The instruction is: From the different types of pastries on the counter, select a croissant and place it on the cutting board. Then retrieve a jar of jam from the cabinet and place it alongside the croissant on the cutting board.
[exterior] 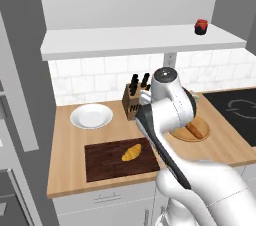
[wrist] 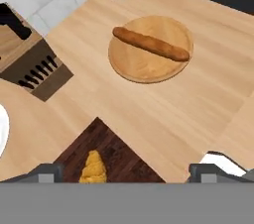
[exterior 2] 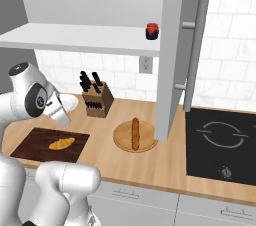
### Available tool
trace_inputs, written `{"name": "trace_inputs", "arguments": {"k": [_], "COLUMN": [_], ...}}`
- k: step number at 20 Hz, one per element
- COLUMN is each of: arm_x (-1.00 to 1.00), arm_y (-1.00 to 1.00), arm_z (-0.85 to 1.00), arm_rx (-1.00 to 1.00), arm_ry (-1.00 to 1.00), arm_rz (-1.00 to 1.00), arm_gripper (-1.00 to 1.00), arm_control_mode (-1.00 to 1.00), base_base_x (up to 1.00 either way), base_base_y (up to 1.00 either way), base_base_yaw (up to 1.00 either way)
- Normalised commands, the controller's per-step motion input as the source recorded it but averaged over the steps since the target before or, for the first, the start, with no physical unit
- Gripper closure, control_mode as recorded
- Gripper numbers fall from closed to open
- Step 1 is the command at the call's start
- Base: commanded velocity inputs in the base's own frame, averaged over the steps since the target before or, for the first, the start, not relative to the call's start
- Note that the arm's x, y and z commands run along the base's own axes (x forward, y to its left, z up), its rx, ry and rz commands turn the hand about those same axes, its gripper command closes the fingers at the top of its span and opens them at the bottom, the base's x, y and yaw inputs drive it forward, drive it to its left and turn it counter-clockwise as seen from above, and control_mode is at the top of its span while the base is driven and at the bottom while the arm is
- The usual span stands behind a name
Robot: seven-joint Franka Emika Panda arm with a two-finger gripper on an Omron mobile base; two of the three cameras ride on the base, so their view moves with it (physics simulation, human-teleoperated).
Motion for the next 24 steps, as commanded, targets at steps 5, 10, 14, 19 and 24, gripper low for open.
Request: {"name": "trace_inputs", "arguments": {"k": [5, 10, 14, 19, 24], "arm_x": [-0.26, -0.38, -0.67, -0.04, 0.01], "arm_y": [-0.57, -0.56, -0.48, -0.05, -0.75], "arm_z": [0.99, 0.90, 0.27, -0.02, 0.68], "arm_rx": [-0.22, -0.20, -0.07, 0.00, 0.00], "arm_ry": [0.00, 0.00, -0.03, 0.01, -0.21], "arm_rz": [0.18, 0.16, 0.06, 0.01, 0.08], "arm_gripper": [-1.00, -1.00, -1.00, -1.00, -1.00], "arm_control_mode": [-1.00, -1.00, -1.00, -1.00, -1.00], "base_base_x": [0.00, 0.00, 0.00, 0.00, 0.00], "base_base_y": [0.00, 0.00, 0.00, 0.00, 0.00], "base_base_yaw": [0.00, 0.00, 0.00, 0.00, 0.00]}}
